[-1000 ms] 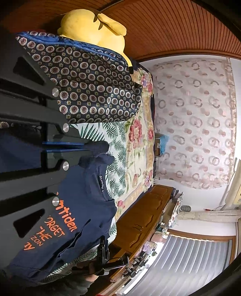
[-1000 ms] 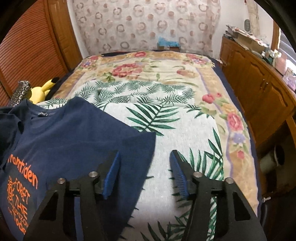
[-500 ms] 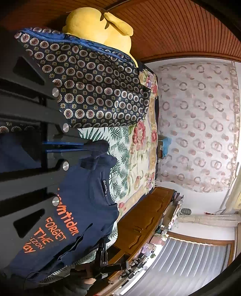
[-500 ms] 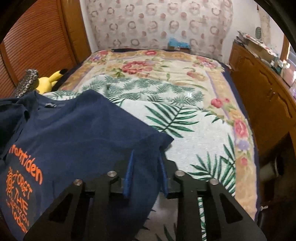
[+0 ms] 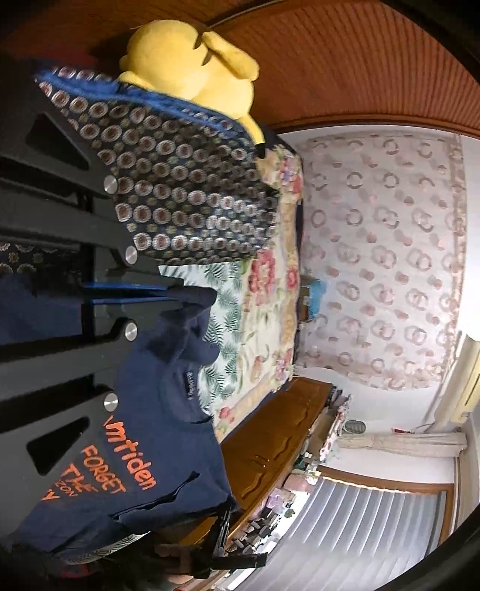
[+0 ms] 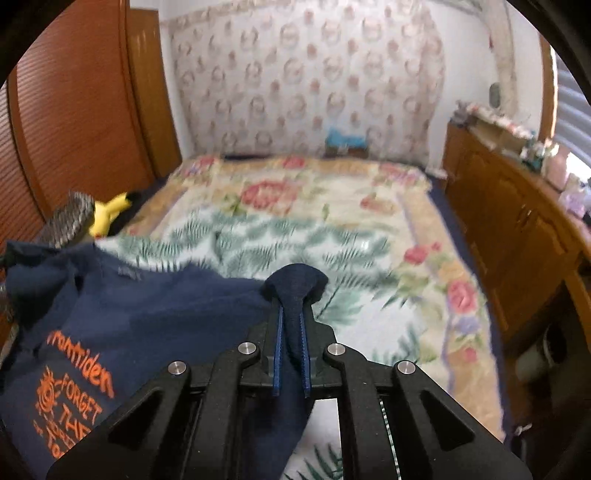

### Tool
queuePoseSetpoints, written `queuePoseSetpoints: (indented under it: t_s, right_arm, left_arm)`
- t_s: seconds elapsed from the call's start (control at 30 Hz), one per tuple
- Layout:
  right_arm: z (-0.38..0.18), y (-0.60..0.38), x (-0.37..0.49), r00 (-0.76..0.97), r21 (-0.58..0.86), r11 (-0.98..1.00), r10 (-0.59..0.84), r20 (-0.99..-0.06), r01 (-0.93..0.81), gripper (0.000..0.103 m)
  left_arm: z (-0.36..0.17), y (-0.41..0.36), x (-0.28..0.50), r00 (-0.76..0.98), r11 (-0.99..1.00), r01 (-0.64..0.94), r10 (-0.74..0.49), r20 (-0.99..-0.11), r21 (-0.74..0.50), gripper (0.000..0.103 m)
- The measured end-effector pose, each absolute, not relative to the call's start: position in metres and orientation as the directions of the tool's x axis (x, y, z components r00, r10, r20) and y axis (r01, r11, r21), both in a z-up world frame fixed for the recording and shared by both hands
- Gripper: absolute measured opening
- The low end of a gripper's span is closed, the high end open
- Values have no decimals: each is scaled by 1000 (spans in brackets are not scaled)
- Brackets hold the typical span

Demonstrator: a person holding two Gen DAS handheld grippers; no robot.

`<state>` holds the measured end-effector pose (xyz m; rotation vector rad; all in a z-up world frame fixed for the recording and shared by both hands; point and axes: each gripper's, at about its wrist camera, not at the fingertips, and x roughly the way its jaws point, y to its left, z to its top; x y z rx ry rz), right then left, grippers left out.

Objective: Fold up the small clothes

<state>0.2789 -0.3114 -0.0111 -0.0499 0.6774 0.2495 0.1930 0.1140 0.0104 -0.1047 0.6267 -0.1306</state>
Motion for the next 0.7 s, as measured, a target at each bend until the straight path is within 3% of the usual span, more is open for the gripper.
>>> queuePoseSetpoints:
  t_s: [0.23,0.7]
  right_arm:
    - [-16,-297,273,732,-6,965,195,-653,-263,5]
    - [6,-284,189,779,-12,953,241,-579,-304,5]
  left_arm:
    - [22,111,177,819,985,116,-169,-548,-131,1]
    - [26,101,106,846,980,151,-197,-496,-130,1]
